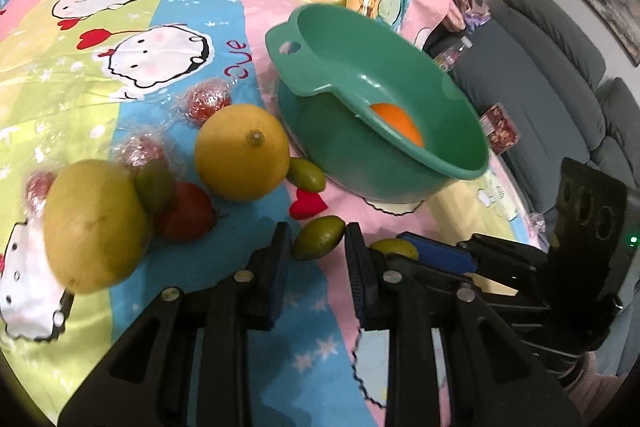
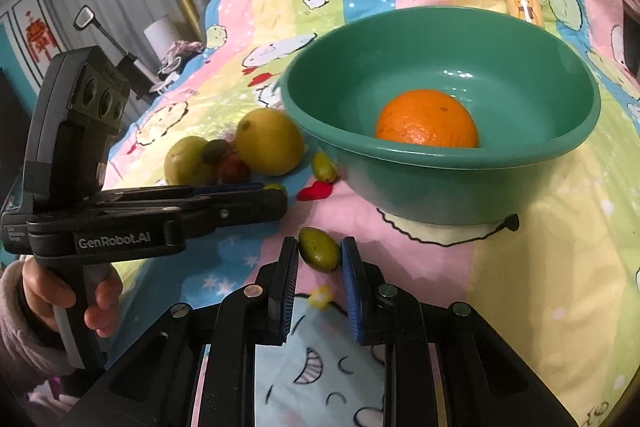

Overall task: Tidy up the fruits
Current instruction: 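Lower the right gripper onto a small green lime and close, then carry the lime into the green basin and open the right gripper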

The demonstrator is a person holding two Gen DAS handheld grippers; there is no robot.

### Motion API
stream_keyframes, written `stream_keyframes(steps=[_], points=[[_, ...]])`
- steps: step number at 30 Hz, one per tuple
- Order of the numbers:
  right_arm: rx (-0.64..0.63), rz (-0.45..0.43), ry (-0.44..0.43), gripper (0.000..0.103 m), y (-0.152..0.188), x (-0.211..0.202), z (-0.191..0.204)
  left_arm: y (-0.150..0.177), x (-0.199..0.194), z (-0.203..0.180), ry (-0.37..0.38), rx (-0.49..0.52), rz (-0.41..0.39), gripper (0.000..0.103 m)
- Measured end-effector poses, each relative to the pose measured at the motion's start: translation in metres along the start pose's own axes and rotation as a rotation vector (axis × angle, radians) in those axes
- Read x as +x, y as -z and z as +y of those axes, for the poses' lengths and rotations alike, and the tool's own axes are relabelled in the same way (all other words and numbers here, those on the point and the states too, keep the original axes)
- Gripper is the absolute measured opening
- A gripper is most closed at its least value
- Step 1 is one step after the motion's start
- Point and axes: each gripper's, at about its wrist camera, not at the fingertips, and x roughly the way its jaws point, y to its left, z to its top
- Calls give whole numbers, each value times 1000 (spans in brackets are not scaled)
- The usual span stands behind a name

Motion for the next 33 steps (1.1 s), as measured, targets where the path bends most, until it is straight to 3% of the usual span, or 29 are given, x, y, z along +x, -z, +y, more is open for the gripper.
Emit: stream_keyframes(steps=[6, 15, 33], points=[[-12, -25, -19, 24, -2, -12, 10, -1, -24, -5, 37, -27, -55, 26], [-38, -110, -28, 24, -15, -42, 19, -12, -51, -30, 61, 35, -130, 26], [7, -225, 46, 24, -42, -64, -18, -62, -32, -63, 56, 155, -160, 26]])
